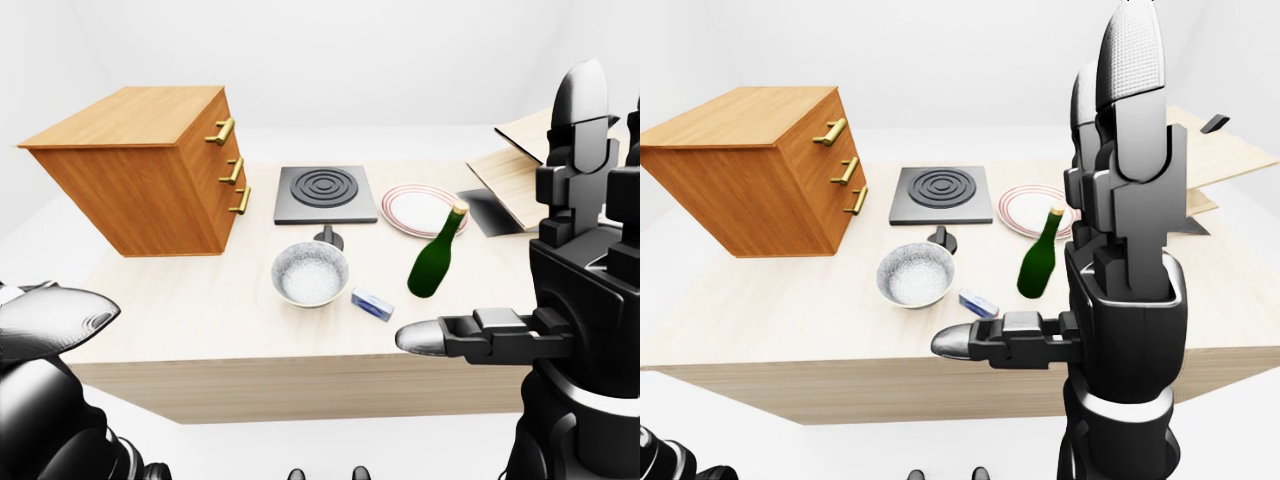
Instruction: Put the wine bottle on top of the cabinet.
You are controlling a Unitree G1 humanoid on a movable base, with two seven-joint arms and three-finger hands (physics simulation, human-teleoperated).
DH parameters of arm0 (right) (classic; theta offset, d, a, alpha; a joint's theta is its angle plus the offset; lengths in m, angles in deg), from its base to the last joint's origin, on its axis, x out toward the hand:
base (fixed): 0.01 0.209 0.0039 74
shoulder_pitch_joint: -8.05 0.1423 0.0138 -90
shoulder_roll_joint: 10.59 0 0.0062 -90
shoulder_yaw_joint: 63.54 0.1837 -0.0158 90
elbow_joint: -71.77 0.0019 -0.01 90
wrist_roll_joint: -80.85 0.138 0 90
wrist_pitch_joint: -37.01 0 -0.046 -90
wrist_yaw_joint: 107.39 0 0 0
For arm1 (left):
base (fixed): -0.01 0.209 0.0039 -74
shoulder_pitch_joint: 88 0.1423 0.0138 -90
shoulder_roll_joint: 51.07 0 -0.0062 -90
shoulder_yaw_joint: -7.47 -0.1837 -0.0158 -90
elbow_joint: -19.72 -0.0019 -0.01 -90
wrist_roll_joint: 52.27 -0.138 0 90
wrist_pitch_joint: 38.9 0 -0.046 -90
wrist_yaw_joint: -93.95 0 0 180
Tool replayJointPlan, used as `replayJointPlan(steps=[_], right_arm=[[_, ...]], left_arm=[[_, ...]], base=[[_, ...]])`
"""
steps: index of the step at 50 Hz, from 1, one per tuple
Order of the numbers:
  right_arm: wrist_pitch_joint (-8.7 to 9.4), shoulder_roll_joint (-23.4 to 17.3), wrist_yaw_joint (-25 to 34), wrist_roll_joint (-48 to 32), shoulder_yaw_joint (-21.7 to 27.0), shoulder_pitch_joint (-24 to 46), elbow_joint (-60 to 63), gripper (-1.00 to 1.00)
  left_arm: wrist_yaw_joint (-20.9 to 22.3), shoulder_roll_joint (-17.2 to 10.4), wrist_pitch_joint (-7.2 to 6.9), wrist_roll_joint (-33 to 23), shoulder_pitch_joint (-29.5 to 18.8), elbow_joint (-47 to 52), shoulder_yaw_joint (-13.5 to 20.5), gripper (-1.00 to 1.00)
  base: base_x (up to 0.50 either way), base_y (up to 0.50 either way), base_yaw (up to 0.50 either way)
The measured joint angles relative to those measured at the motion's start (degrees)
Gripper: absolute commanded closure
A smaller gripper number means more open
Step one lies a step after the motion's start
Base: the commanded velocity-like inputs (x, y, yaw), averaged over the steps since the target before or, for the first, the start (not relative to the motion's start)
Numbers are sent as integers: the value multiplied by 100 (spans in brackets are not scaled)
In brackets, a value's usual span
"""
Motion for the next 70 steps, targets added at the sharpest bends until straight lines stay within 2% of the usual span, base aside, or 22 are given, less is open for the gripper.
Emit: replayJointPlan(steps=[9, 19, 31, 52, 70], right_arm=[[0, 32, 1, 52, 86, -51, -65, -100], [0, 67, -101, 422, 222, -117, -233, -100], [0, 52, -136, 900, 285, -233, -292, -100], [0, -12, -164, 1052, 292, -211, -270, -100], [0, -102, -89, 953, 369, -35, 16, -100]], left_arm=[[73, 43, 0, -125, 41, -7, -62, -100], [310, 218, 0, -525, 116, -105, -230, -100], [506, 366, 0, -787, 174, -120, -294, -100], [543, 387, 0, -807, 157, -145, -266, -100], [595, 401, 0, -895, 197, -249, -295, -100]], base=[[0, 50, 0], [0, 0, 0], [46, 0, 0], [50, 0, 0], [2, 0, 0]])
